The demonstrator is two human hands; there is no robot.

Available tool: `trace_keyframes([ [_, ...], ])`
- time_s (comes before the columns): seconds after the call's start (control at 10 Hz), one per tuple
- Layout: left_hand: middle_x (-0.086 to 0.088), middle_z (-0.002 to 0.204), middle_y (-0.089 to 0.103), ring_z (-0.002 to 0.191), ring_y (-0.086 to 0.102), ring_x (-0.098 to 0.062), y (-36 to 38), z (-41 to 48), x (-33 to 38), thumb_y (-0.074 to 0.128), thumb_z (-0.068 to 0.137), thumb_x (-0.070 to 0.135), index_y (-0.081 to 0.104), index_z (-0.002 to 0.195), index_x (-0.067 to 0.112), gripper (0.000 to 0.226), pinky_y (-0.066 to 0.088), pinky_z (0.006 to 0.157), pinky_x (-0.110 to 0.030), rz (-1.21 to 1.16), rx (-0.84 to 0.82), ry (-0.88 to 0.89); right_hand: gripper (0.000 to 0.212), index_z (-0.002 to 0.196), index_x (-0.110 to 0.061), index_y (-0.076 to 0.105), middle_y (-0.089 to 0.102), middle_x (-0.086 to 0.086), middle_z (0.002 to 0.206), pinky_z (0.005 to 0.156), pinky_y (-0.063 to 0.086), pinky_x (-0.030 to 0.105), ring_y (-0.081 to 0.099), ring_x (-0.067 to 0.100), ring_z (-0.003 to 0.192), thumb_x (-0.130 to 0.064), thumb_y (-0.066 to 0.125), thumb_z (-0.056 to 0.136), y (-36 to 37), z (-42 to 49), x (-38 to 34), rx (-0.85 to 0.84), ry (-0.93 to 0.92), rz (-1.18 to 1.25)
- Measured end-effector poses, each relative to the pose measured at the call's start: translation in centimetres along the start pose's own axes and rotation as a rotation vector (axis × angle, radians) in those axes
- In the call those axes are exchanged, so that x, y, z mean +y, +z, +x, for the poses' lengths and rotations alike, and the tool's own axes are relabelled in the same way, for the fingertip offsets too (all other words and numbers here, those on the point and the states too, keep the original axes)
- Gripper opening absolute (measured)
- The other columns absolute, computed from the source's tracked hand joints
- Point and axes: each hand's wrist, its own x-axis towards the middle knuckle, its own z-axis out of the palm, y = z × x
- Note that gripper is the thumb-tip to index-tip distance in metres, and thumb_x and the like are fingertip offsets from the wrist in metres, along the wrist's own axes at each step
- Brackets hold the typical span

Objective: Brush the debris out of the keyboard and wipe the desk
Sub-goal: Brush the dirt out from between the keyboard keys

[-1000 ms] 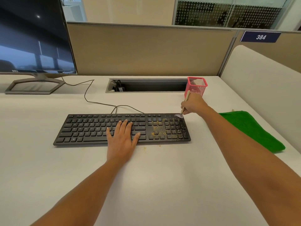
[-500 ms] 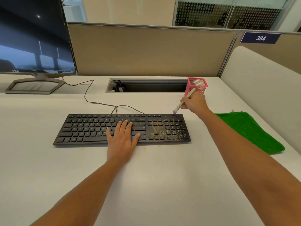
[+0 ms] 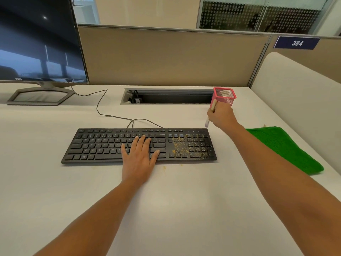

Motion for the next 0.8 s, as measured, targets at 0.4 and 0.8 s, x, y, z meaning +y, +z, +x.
trace_keyframes([
  [0.4,0.003,0.156,0.023,0.146,0.012,-0.017,0.1,0.0,-0.1,-0.011,0.078,0.063,0.027,0.148,0.021,0.090,0.002,0.115,-0.052,-0.001,0.007,0.005,0.025,0.108,0.003,0.059,0.065,0.016,0.103,0.086,0.054,0.036,0.065,0.029,0.094,-0.015,0.055,0.091,-0.8,0.5,-0.8,-0.197,0.045,-0.124],
  [0.8,0.003,0.156,0.023,0.146,0.012,-0.017,0.2,0.1,-0.1,-0.010,0.078,0.063,0.027,0.148,0.021,0.090,0.002,0.115,-0.052,-0.001,0.010,0.005,0.025,0.108,0.002,0.065,0.066,0.016,0.099,0.069,0.052,0.024,0.068,0.027,0.088,-0.015,0.057,0.091,1.0,0.4,-0.4,-0.142,0.152,0.377],
])
